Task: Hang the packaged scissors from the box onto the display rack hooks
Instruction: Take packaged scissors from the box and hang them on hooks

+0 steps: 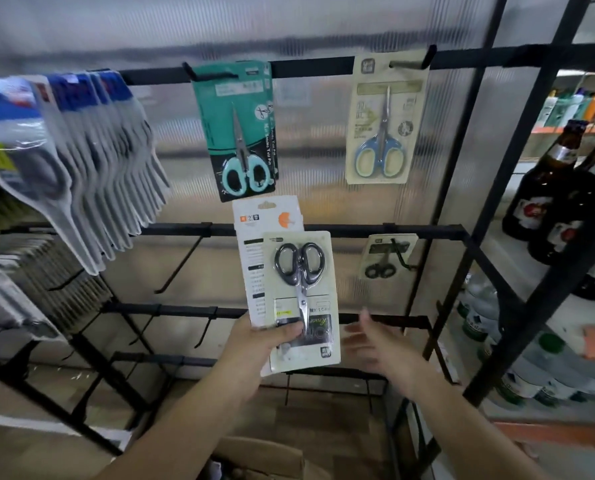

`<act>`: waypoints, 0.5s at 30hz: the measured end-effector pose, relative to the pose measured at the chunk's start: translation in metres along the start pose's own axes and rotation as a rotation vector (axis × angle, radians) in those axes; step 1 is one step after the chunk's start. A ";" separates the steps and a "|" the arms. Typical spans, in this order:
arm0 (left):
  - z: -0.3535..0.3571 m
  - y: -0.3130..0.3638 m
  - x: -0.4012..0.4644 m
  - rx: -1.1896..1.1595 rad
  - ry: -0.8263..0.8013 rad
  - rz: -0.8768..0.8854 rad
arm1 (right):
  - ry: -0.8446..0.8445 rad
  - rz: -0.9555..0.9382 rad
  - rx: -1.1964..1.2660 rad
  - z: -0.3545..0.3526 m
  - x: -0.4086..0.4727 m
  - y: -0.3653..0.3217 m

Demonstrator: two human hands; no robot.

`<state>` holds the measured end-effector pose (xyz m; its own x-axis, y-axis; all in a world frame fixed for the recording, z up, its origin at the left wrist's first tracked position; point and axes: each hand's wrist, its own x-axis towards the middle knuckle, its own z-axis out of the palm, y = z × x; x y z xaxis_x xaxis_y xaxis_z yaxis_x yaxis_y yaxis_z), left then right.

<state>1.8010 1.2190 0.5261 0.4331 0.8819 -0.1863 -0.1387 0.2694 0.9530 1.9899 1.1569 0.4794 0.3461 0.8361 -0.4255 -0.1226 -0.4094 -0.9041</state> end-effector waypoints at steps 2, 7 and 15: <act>0.001 0.002 -0.001 -0.035 -0.004 0.017 | -0.241 -0.071 0.040 0.014 -0.023 -0.002; 0.008 0.004 -0.003 -0.058 -0.040 0.023 | -0.257 -0.113 0.241 0.017 -0.031 -0.002; 0.013 0.007 -0.009 -0.020 0.043 -0.083 | -0.045 -0.180 0.647 -0.027 -0.030 -0.007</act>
<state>1.8080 1.2083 0.5379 0.4055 0.8719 -0.2747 -0.1215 0.3492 0.9291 2.0055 1.1244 0.4992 0.3760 0.8911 -0.2542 -0.6042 0.0277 -0.7964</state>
